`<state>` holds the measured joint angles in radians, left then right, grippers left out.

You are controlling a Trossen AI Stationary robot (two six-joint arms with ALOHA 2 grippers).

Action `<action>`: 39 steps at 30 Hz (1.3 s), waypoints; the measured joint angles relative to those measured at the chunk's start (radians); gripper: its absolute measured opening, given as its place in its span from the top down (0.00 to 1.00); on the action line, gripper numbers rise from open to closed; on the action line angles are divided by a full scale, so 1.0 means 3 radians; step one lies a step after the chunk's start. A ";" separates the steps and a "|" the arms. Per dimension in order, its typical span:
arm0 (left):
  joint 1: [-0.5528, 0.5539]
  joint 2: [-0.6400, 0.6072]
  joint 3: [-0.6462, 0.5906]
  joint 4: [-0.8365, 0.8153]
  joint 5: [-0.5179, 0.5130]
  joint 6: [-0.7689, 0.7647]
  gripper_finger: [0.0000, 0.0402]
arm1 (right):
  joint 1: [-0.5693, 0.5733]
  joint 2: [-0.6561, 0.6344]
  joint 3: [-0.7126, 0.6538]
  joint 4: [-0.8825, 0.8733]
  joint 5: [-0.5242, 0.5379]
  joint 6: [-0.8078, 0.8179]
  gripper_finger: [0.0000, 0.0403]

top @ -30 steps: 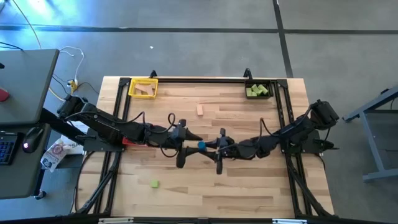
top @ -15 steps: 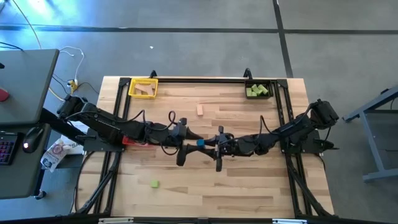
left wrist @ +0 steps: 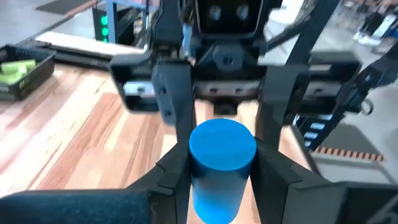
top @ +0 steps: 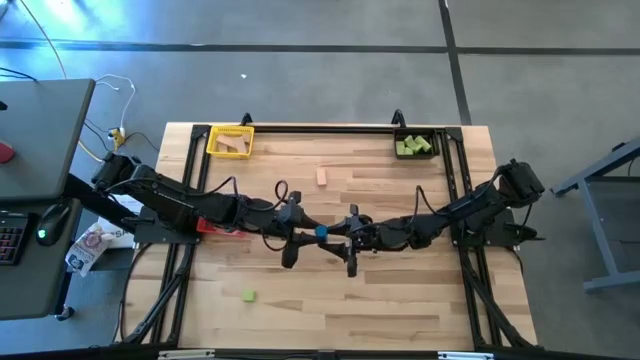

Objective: Sort & place blocks by color
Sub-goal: Put the blue block into the red bin

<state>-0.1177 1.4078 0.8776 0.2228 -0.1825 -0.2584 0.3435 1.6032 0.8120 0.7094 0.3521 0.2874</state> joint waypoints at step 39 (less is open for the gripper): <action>-0.0360 -0.0115 -0.0005 -0.4889 -0.1258 -0.1937 0.75 | 0.0014 0.0000 0.0000 -0.0597 0.0053 0.0245 0.51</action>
<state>-0.2257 1.3733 0.8761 -1.2438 -0.5599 -0.8394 0.3477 1.6032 0.8120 0.5304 0.3679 0.3611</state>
